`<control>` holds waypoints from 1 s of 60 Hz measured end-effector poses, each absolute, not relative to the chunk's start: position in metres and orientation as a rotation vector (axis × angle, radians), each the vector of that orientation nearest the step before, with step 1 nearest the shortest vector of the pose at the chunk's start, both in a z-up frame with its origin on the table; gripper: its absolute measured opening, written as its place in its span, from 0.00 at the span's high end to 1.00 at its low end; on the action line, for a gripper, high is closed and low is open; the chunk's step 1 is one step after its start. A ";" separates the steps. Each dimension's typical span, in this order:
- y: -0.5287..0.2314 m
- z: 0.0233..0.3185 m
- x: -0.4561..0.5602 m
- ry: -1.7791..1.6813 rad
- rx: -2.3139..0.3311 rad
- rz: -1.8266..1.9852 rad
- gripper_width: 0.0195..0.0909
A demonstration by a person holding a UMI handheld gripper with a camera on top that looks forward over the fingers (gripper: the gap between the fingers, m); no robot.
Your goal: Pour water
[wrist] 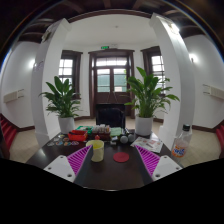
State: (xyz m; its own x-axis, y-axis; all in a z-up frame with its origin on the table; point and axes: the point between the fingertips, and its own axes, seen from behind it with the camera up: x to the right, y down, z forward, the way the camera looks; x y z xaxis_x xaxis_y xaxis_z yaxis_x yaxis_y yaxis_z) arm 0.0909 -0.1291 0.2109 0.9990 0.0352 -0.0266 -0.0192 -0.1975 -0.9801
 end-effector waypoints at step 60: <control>-0.050 0.126 0.336 -0.054 -1.757 -0.042 0.25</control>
State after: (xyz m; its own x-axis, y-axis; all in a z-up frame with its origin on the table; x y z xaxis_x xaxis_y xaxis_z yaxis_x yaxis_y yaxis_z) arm 0.3364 -0.0503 0.1261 0.9982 0.0129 0.0585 0.0598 -0.1857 -0.9808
